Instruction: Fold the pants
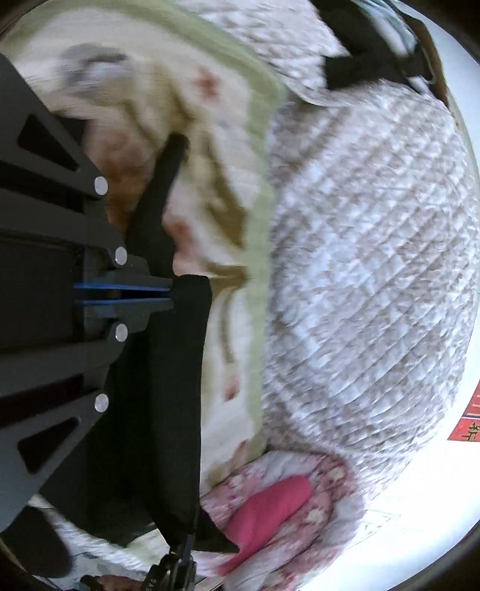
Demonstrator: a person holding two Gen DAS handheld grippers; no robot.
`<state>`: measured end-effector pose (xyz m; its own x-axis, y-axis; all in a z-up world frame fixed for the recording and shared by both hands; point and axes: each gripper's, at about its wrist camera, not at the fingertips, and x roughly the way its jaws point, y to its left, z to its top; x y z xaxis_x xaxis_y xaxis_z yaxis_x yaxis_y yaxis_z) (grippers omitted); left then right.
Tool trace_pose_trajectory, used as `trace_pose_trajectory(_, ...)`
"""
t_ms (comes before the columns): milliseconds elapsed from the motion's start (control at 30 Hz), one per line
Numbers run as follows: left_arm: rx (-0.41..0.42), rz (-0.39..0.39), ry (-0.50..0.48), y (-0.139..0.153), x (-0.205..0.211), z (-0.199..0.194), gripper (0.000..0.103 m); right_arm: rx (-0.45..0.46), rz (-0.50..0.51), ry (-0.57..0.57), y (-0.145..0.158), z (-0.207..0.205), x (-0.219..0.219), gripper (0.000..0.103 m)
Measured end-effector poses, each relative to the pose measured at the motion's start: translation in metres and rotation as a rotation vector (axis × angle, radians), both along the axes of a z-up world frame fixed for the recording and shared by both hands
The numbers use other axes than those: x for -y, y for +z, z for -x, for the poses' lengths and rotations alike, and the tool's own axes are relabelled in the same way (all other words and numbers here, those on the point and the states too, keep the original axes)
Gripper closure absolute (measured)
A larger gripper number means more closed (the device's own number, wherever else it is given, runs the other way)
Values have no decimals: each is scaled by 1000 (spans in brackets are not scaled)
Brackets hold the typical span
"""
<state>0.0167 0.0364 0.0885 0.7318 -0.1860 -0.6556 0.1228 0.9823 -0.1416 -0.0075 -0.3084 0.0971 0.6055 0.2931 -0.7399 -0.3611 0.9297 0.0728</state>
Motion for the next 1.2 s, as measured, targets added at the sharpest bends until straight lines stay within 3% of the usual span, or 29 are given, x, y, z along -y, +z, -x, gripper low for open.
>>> trace_pose_trajectory(167,-129,-9,-16,-46,6,49,98,-235,-36,-103,-67,26,5,95)
trace_pose_trajectory(233,-168,-14,-6,-58,4,61,98,-267,-80,-132,-76,31,8,91)
trace_pose_trajectory(333,-209,17,13,-61,-5,76,97,-252,-141,-168,-74,37,13,81)
trace_pose_trajectory(467,-174,26,70,-46,-20,88,96,-181,-227,-193,-63,52,16,59)
trace_pose_trajectory(500,-161,27,81,-42,-22,87,90,-156,-236,-198,-60,54,16,55)
trace_pose_trajectory(533,-149,27,87,-37,-22,84,76,-130,-247,-206,-58,54,17,55)
trace_pose_trajectory(600,-130,20,90,-31,-19,71,63,-101,-278,-232,-56,55,20,55)
trace_pose_trajectory(733,-132,-38,80,-34,4,31,63,-92,-332,-282,-58,57,25,55)
trace_pose_trajectory(900,-243,-145,64,-72,26,-10,65,-94,-369,-335,-63,66,37,55)
trace_pose_trajectory(967,-197,-192,78,-71,29,-6,92,-98,-383,-343,-65,67,40,55)
trace_pose_trajectory(1000,-181,-199,88,-68,28,-2,98,-100,-386,-346,-65,67,41,55)
trace_pose_trajectory(1133,-101,-139,199,-51,-1,27,98,-100,-391,-347,-66,66,40,55)
trace_pose_trajectory(1200,-56,-70,274,-42,-21,50,98,-100,-388,-341,-66,67,38,55)
